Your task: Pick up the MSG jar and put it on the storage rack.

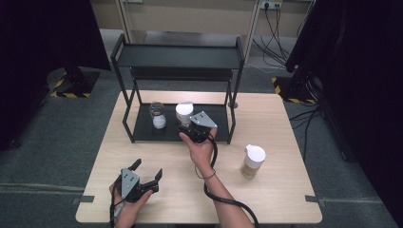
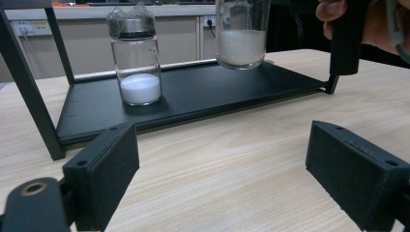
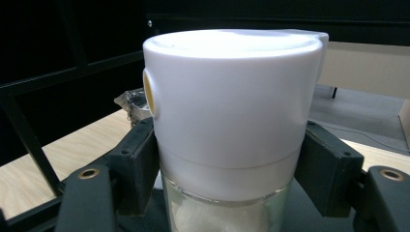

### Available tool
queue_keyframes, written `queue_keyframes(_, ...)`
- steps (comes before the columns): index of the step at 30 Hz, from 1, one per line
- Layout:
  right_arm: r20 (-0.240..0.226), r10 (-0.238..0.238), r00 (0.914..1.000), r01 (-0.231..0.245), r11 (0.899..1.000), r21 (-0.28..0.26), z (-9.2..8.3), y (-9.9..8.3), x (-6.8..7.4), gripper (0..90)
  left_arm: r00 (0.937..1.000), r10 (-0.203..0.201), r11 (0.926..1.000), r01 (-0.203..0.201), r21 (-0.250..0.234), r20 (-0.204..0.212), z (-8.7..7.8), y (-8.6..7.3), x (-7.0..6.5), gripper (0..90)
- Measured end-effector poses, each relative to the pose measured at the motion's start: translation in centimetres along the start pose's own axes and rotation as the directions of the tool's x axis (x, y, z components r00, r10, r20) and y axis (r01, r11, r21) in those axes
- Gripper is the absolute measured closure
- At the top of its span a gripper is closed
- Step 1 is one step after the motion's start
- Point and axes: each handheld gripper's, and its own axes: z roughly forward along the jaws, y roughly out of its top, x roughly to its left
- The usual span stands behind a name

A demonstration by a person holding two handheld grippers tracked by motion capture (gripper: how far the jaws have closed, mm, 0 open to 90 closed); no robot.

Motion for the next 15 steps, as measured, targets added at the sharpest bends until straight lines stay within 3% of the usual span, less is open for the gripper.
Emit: queue_keyframes(15, 0.02, 0.015, 0.9997, -0.015, 1.0, 0.01, 1.2, 0.0, -0.5, 30.8, 1.0, -0.005, 1.0, 0.005, 0.0, 0.001, 0.0, 0.0, 0.0, 11.4)
